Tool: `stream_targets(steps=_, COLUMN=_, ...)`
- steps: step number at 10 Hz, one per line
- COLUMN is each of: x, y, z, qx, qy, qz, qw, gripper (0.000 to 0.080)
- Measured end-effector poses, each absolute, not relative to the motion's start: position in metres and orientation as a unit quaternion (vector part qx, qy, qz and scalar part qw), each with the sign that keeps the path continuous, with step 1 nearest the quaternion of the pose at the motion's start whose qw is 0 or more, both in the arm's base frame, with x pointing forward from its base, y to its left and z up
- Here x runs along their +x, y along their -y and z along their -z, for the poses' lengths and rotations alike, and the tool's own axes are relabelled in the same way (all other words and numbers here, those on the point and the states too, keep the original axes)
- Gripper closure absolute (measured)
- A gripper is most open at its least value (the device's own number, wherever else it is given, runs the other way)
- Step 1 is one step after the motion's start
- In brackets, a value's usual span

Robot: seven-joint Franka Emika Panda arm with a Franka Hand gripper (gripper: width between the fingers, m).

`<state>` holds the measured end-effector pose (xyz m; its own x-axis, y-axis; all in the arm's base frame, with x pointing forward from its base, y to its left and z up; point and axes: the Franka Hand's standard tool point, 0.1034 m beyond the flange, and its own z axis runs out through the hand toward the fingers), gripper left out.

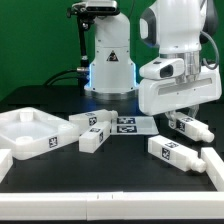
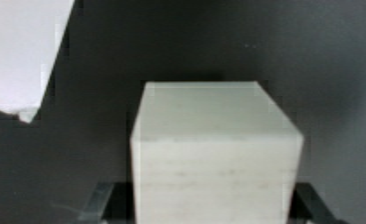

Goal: Assemble desk

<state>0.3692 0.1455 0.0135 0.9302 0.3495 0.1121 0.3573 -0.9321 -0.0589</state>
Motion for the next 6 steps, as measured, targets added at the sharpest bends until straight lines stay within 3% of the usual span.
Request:
stream_targets(steps=2, x=0.353, y=-0.146, z=-0.006, qx=-0.992, qy=0.101, qz=0.063, qw=0.037, gripper=0.0515)
stream_targets(steps=6, x=0.358, y=-0.135, z=-0.004, qx=-0.993, qy=0.084, qz=0.07, qw=0.037, gripper=0.0514)
